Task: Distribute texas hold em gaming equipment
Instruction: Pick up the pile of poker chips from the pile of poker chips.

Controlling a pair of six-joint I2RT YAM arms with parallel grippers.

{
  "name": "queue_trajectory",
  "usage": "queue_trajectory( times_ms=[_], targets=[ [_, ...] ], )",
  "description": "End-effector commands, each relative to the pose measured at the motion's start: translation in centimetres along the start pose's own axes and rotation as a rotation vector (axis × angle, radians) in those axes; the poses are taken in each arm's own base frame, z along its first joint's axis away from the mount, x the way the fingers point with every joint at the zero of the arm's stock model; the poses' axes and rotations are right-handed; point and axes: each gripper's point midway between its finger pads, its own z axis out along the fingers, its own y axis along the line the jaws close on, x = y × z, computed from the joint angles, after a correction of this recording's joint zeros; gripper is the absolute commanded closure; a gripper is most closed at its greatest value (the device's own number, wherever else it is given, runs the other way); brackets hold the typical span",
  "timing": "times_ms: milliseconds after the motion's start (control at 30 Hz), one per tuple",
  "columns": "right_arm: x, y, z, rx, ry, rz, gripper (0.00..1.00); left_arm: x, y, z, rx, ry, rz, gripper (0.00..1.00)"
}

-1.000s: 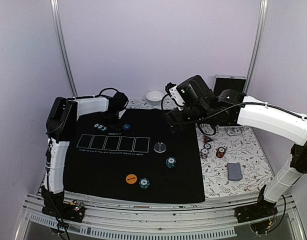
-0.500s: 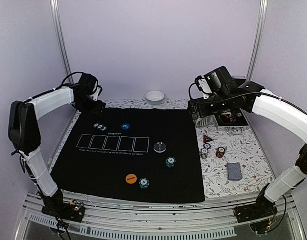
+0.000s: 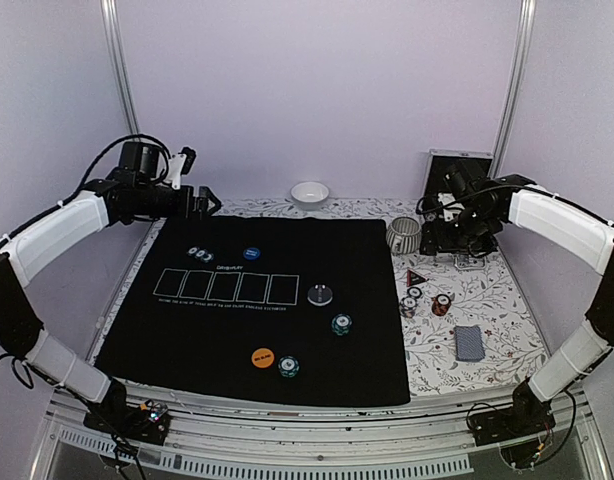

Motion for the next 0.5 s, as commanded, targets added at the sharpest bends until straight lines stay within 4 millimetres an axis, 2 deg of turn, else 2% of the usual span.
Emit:
queue_trajectory(
  times_ms=[0,67,200,367,467],
  targets=[
    [3.1,3.6,2.9,-0.067,0.143,-0.097,0.13,1.4,0.0,1.4,0.012,-0.009,-0.017,0.02],
    [4.8,3.9,4.8,-0.033,0.218,-0.113,0.02,2.1,0.2,1.6,0.006,0.021,-0.012,0.02],
    [7.4,3.1,7.6,0.016,0.317,-0.102,0.00,2.3,0.6,1.4,-0.015,0.033,0.011,0.02],
    [8.9,4.2,8.8,0.006,0.366,-0.122,0.09,2.3,0.8,1.1,-0.026,0.029,0.037,0.02],
    [9.5,4.0,9.3,0.016,0.385,-0.121,0.16,2.5,0.9,1.1,-0.030,0.034,0.038,0.02]
  ],
)
